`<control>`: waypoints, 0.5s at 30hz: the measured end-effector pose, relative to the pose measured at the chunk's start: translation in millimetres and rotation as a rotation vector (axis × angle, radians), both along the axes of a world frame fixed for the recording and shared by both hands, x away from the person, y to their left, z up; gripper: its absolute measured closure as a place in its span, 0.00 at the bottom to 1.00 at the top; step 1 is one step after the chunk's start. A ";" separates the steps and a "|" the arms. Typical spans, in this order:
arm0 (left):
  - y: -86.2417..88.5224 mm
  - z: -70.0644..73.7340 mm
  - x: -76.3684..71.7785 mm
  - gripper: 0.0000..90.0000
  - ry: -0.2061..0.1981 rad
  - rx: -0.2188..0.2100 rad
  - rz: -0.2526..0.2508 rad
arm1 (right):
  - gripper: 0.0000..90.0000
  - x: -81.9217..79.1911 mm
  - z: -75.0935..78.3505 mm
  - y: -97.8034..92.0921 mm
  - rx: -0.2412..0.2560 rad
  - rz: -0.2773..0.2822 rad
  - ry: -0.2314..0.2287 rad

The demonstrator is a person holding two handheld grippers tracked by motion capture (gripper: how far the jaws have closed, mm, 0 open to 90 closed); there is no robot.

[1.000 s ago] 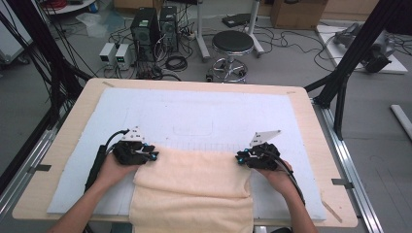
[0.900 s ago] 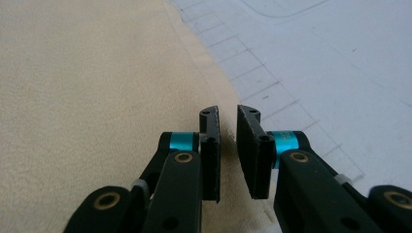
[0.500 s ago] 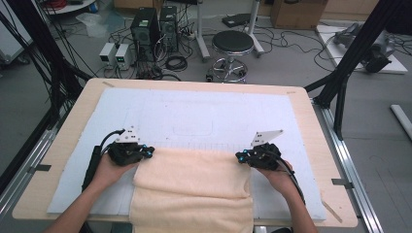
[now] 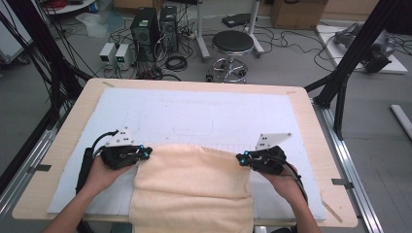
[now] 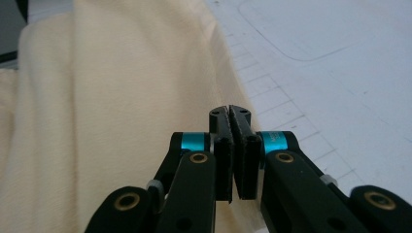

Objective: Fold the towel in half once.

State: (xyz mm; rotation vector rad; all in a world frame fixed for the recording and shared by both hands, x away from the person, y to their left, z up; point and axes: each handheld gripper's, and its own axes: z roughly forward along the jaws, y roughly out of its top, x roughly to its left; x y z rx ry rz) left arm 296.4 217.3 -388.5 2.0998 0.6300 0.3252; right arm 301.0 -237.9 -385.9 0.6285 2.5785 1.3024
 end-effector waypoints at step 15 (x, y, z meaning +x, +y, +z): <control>28.0 6.2 -70.7 0.74 0.008 -0.054 -0.072 | 0.78 -80.7 21.4 -13.1 0.017 0.063 -0.023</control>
